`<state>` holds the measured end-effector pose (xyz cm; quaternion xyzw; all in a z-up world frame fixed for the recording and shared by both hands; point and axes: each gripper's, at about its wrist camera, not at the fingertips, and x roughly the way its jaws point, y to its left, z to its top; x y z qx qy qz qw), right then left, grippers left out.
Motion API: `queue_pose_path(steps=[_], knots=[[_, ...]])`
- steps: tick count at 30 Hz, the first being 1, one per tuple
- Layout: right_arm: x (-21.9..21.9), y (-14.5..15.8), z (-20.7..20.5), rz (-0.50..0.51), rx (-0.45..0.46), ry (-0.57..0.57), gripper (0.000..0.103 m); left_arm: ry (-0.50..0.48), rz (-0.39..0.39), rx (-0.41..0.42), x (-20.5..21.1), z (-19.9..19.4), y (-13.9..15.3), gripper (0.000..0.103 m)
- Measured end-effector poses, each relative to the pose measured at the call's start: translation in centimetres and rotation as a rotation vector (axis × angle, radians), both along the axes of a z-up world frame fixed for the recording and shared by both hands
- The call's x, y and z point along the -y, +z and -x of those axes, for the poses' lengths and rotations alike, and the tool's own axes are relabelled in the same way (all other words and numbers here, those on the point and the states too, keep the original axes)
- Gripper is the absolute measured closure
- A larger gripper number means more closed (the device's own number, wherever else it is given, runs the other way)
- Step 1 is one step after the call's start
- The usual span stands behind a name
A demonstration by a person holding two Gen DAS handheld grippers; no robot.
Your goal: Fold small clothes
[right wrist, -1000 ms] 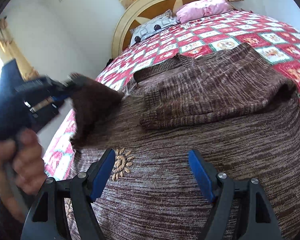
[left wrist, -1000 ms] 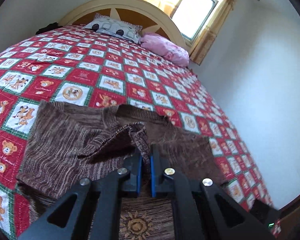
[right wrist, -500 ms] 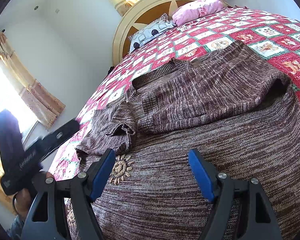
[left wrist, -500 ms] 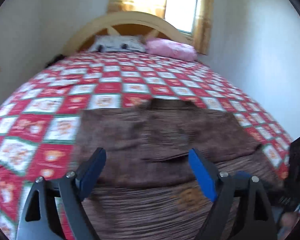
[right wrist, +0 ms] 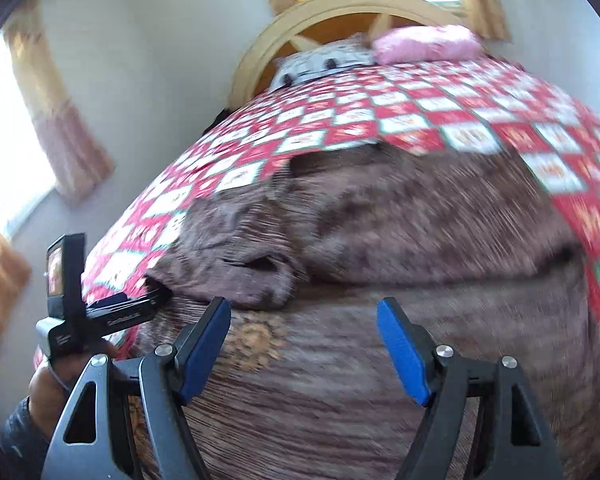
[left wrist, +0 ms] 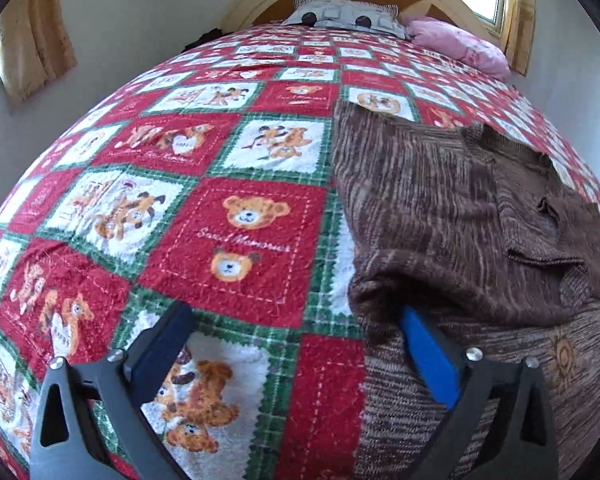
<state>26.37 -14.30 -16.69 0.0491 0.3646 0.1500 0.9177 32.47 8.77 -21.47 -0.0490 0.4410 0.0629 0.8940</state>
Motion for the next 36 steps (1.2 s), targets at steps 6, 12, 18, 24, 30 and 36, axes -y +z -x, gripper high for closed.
queue_pose_path(steps=[6,12,18,24,30,36], knots=[[-6.7,-1.7,-5.7,0.318,-0.050,0.116,0.036,0.002,-0.005,0.010,0.5,-0.1,-0.1,0.000],[-7.2,-3.5,-7.7,0.413,-0.092,0.135,0.079,0.002,-0.005,0.016,0.5,0.0,-0.1,0.000],[-4.9,0.5,-8.0,0.204,-0.063,0.121,0.096,0.002,-0.003,0.016,0.5,0.1,-0.1,0.000],[-1.1,0.8,-9.5,0.034,-0.133,0.037,0.097,0.003,-0.013,0.015,0.6,0.0,-0.1,0.000],[2.4,-2.4,-10.0,-0.067,-0.241,-0.033,0.094,0.004,-0.021,0.014,0.7,-0.2,-0.2,0.000],[3.8,-2.3,-10.4,-0.067,-0.205,-0.092,0.036,0.006,-0.017,0.016,0.6,-0.2,-0.2,0.000]])
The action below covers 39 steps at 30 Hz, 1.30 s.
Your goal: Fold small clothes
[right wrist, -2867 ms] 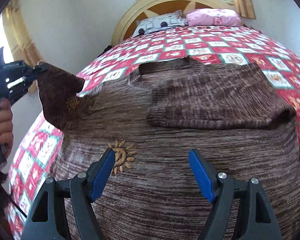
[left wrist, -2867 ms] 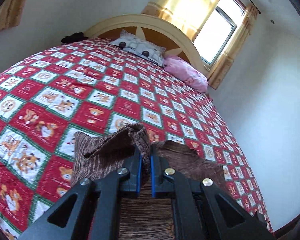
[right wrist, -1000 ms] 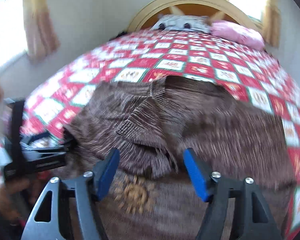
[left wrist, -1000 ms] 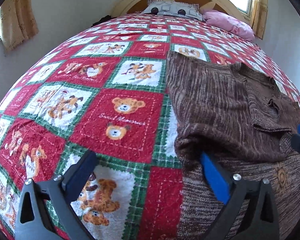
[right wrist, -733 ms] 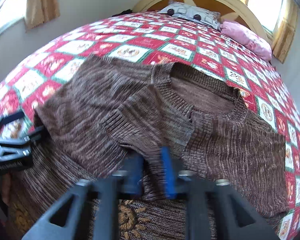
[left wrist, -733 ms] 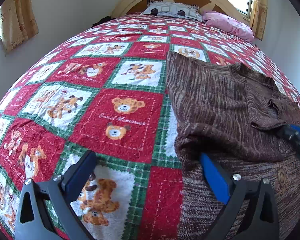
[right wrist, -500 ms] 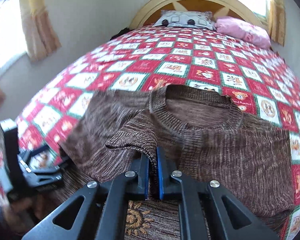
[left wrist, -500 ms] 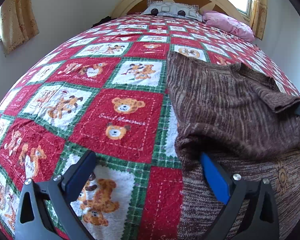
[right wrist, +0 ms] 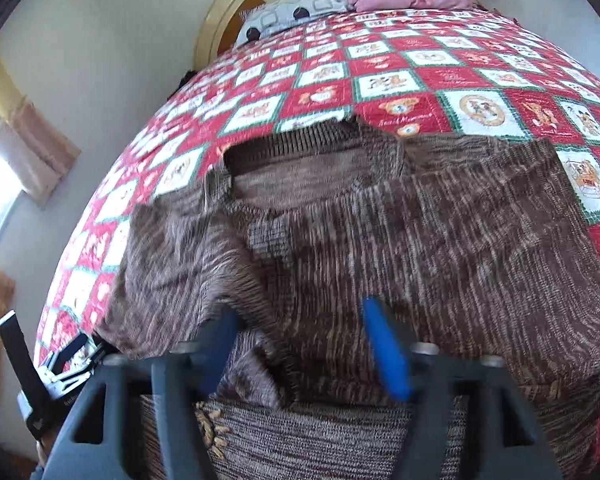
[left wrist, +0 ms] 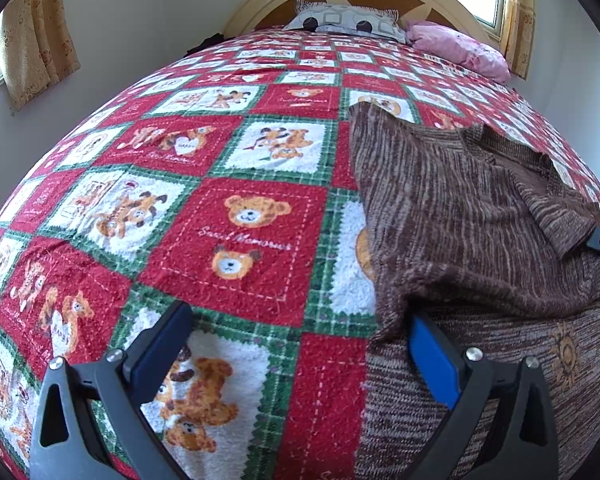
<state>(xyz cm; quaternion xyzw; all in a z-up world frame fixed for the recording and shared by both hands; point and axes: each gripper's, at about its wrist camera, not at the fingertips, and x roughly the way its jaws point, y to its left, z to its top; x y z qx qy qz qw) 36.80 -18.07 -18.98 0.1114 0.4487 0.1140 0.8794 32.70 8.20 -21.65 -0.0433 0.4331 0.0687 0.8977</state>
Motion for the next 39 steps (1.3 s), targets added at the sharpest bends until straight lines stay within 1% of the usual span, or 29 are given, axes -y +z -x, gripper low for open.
queue_pose_path(steps=[2,4,5,6,10,12,14,16,18,20,21,24,27,28,29,30,31,32,34,35,38,39], knots=[[1.2,0.9,-0.2,0.056,0.034,-0.108,0.036,0.001,0.001,0.001,-0.1,0.0,0.0,0.000],[3.6,1.4,-0.6,0.007,0.037,-0.247,0.036,0.000,0.000,0.001,0.0,0.0,0.0,0.000],[4.3,1.6,-0.7,-0.009,0.039,-0.277,0.036,0.000,0.001,0.001,0.0,0.0,0.0,0.000],[4.5,1.8,-0.6,-0.015,0.050,-0.282,0.036,0.000,0.001,0.001,0.0,0.0,0.0,0.000],[2.2,2.5,0.5,0.014,0.125,-0.159,0.036,0.000,0.001,0.001,0.0,0.0,0.0,0.000],[0.4,2.6,1.7,-0.013,0.152,-0.068,0.036,0.000,0.002,0.001,0.0,0.0,0.0,0.000],[-1.6,2.2,2.7,-0.041,0.150,0.058,0.036,0.000,0.004,0.002,0.0,0.0,-0.1,0.000],[-3.6,1.3,3.4,-0.021,0.123,0.160,0.036,0.000,0.002,0.002,-0.1,0.0,-0.1,0.000],[-4.4,0.4,3.9,0.008,0.094,0.218,0.036,0.000,0.005,0.003,-0.1,0.0,-0.1,0.000],[-4.6,-1.4,3.6,0.072,0.028,0.219,0.036,0.000,0.003,0.002,0.0,0.0,-0.1,0.000],[-4.4,-1.9,3.6,0.114,0.026,0.204,0.036,0.000,0.003,0.002,0.0,0.0,-0.1,0.000],[-3.8,-1.3,3.9,0.094,0.036,0.201,0.036,-0.001,0.004,0.003,-0.1,0.0,0.0,0.000],[-3.2,0.0,4.7,0.116,0.096,0.171,0.036,-0.001,0.002,0.003,0.0,0.0,0.0,0.000],[-3.1,0.0,4.7,0.143,0.104,0.156,0.036,-0.001,0.003,0.003,-0.1,0.0,0.0,0.000],[-2.9,-0.3,4.4,0.196,0.094,0.139,0.036,-0.001,0.003,0.002,-0.1,0.0,0.0,0.000],[-2.8,-1.3,3.7,0.266,0.051,0.125,0.036,-0.001,0.002,0.003,0.0,0.0,0.0,0.000],[-2.7,-1.7,3.4,0.281,0.032,0.126,0.036,-0.001,0.003,0.003,0.0,0.0,0.0,0.000],[-2.4,-1.6,3.6,0.265,0.064,0.132,0.036,-0.002,0.005,0.003,-0.1,0.0,0.0,0.000],[-1.9,-1.2,3.9,0.235,0.060,0.125,0.036,-0.002,0.009,0.005,-0.1,0.1,0.0,0.000],[-1.6,-0.8,4.2,0.218,0.072,0.115,0.036,-0.002,0.009,0.005,-0.1,0.1,0.0,0.000],[-0.7,-0.1,4.9,0.227,0.126,0.076,0.036,-0.001,0.004,0.004,0.0,0.1,0.0,0.000],[-0.3,-0.2,4.8,0.231,0.119,0.059,0.036,-0.002,0.005,0.004,0.0,0.1,0.0,0.000]])
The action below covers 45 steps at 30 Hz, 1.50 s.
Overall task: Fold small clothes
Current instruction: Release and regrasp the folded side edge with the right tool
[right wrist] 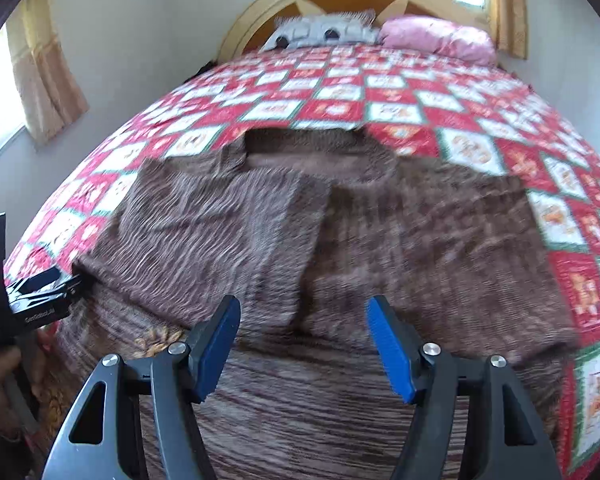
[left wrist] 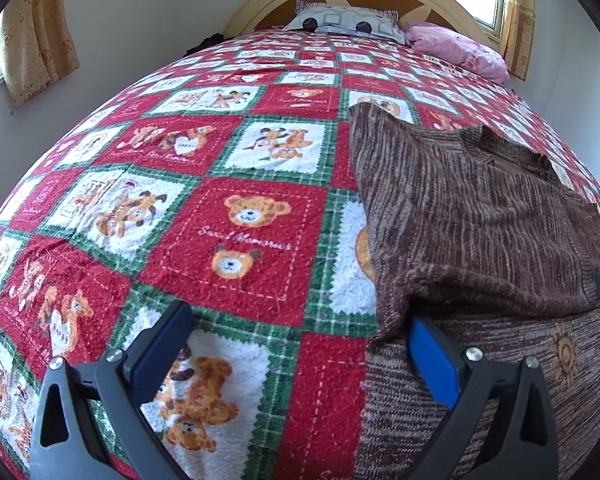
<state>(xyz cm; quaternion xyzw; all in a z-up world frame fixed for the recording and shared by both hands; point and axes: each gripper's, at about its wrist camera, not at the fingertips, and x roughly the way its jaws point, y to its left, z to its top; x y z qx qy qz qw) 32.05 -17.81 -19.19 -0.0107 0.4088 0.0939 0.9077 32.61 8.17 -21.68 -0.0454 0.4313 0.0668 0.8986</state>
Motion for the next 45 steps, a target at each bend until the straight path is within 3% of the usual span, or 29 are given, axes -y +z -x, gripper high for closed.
queue_pose_path(steps=[3,5,8,9,11,16,17,18,20,26,33,38,40,41,42,43,45], knots=[[1.4,-1.1,-0.8,-0.009,-0.047,-0.057,0.036,0.000,0.000,0.000,0.0,0.0,0.0,0.000],[1.9,-1.1,-0.9,-0.022,-0.048,-0.040,0.036,0.000,0.003,0.001,0.0,0.0,0.0,0.000],[1.2,-0.6,0.0,0.039,-0.056,0.014,0.036,-0.002,0.017,0.007,-0.1,0.2,0.1,0.000],[1.5,-0.2,0.6,0.009,-0.053,0.028,0.036,0.000,0.021,0.010,-0.2,0.3,0.2,0.000],[3.1,1.0,1.8,-0.058,-0.014,0.016,0.036,0.008,0.013,0.015,-0.1,0.6,0.3,0.000],[8.6,3.3,2.3,-0.067,0.080,-0.131,0.036,0.010,0.012,0.013,-0.2,0.7,0.3,0.000],[9.6,3.5,2.0,-0.075,0.071,-0.148,0.043,0.009,0.014,0.015,-0.2,0.7,0.3,0.000],[10.4,3.6,1.6,-0.080,0.063,-0.158,0.059,0.008,0.018,0.017,-0.2,0.7,0.3,0.000],[11.0,3.4,1.3,-0.056,0.056,-0.158,0.070,0.006,0.036,0.026,-0.4,1.0,0.4,0.000],[12.2,-0.4,0.4,-0.015,-0.083,-0.123,0.075,-0.021,0.127,0.087,-1.2,2.3,1.1,0.000],[12.0,-0.1,2.0,0.033,-0.096,-0.047,0.075,-0.030,0.145,0.078,-1.2,2.0,0.9,0.000],[11.5,2.0,2.9,0.041,-0.008,-0.049,0.075,-0.030,0.155,0.074,-1.2,1.8,0.8,0.000],[11.2,2.8,2.7,0.041,0.048,-0.074,0.072,-0.031,0.145,0.069,-1.1,1.8,0.7,0.000],[11.0,2.8,2.3,0.044,0.048,-0.084,0.060,-0.031,0.138,0.066,-1.0,1.8,0.7,0.000],[10.8,2.6,1.7,0.045,0.035,-0.087,0.041,-0.030,0.129,0.063,-0.9,1.7,0.7,0.000],[10.5,1.9,1.1,0.046,0.006,-0.089,0.036,-0.029,0.117,0.058,-0.8,1.7,0.6,0.000],[9.8,-0.4,0.0,0.085,-0.083,-0.092,0.036,-0.027,0.075,0.032,-0.2,1.4,0.5,0.000]])
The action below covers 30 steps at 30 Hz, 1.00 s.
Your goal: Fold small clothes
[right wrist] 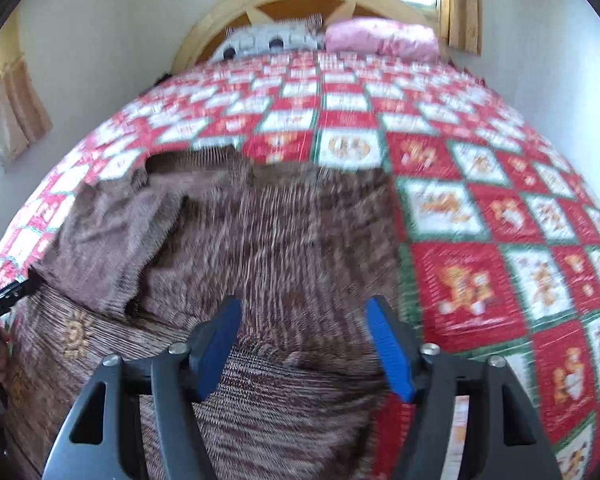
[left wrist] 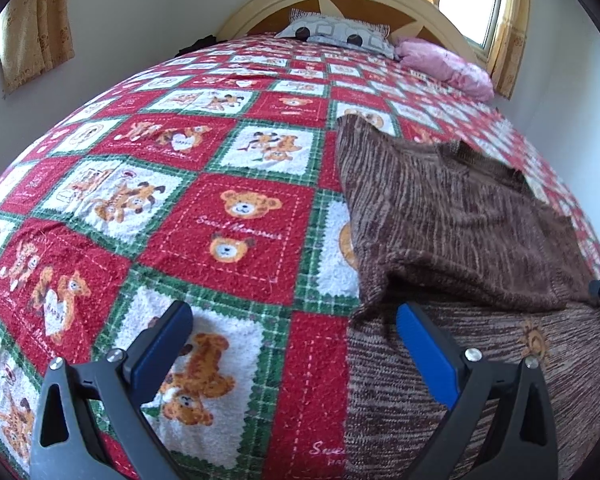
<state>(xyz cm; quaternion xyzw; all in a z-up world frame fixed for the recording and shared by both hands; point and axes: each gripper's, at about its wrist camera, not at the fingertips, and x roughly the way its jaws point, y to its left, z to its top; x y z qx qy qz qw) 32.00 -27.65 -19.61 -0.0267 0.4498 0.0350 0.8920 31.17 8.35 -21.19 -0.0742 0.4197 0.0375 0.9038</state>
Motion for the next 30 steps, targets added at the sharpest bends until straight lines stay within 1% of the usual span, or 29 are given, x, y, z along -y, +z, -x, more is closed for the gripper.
queue_pose_path(steps=[1,2,3,5,7,9,11,14,19,30], knots=[[-0.3,-0.4,0.0,0.021,0.005,0.000,0.036,-0.003,-0.029,-0.016,0.4,-0.2,-0.1,0.000],[-0.5,-0.4,0.2,0.026,0.022,-0.007,0.036,-0.005,-0.054,-0.027,0.7,-0.3,-0.2,0.000],[-0.4,-0.3,0.2,0.021,0.017,-0.014,0.036,-0.012,-0.074,-0.029,1.0,-0.2,-0.1,0.000],[-0.3,0.0,0.4,0.005,0.007,-0.019,0.036,-0.025,-0.092,-0.030,1.4,-0.1,0.0,0.000],[-0.3,0.2,0.8,0.013,0.007,-0.012,0.036,-0.022,-0.101,-0.035,1.4,0.1,0.1,0.000],[-0.4,0.5,1.6,0.018,0.018,-0.007,0.036,-0.021,-0.106,-0.035,1.4,0.6,0.3,0.000],[-0.3,0.8,2.5,0.010,0.037,-0.003,0.036,-0.041,-0.114,-0.030,1.7,1.2,0.7,0.000],[-0.4,1.2,3.8,-0.017,0.053,-0.008,0.036,-0.052,-0.113,-0.013,2.0,2.2,1.1,0.000],[-0.6,1.4,5.2,-0.056,0.061,-0.014,0.036,-0.068,-0.087,-0.022,2.6,3.7,1.4,0.000],[-1.1,1.1,9.1,-0.072,0.057,0.000,0.036,-0.094,-0.070,0.024,3.5,7.4,2.8,0.000]])
